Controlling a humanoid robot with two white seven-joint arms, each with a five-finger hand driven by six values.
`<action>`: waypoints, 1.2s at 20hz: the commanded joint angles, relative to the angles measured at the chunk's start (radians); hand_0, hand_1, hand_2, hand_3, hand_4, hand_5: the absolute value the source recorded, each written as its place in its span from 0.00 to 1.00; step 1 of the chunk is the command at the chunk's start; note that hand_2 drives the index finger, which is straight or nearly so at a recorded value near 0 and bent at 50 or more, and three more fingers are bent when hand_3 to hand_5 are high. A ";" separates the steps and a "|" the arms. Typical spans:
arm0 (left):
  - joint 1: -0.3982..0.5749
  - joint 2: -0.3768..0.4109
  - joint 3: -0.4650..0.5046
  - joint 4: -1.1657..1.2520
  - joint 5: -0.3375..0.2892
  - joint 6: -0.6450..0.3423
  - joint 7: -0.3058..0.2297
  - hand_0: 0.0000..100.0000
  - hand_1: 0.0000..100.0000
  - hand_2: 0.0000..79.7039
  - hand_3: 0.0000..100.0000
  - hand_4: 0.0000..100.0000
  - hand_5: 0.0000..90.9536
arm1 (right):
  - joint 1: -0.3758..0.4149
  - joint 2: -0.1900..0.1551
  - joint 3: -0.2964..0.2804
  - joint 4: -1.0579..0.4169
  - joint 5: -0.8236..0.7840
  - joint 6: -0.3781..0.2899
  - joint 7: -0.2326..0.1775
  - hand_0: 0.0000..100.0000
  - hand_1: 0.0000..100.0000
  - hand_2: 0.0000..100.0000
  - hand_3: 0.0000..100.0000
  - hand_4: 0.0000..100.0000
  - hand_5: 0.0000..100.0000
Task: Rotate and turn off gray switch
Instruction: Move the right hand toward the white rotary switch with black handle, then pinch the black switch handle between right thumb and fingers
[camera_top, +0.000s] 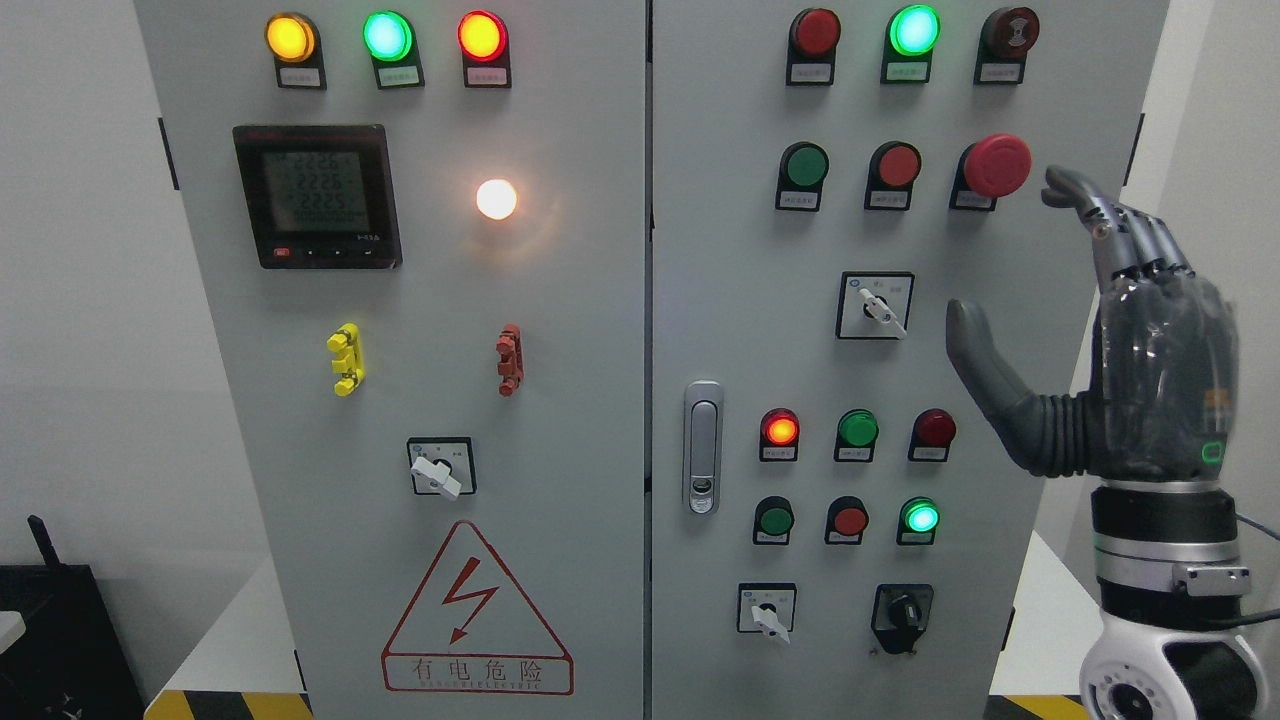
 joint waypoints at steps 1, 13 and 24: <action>-0.009 0.001 0.008 -0.025 0.020 0.000 -0.001 0.12 0.39 0.00 0.00 0.00 0.00 | -0.001 0.030 0.001 -0.008 -0.001 0.002 0.018 0.23 0.23 0.34 0.86 0.94 1.00; -0.009 -0.001 0.008 -0.025 0.020 0.000 -0.001 0.12 0.39 0.00 0.00 0.00 0.00 | 0.021 0.105 0.006 -0.011 -0.001 0.020 0.088 0.10 0.25 0.48 0.95 0.98 1.00; -0.009 -0.001 0.008 -0.025 0.020 0.000 -0.001 0.12 0.39 0.00 0.00 0.00 0.00 | 0.039 0.122 0.030 -0.009 -0.001 0.137 0.099 0.07 0.29 0.49 0.98 1.00 1.00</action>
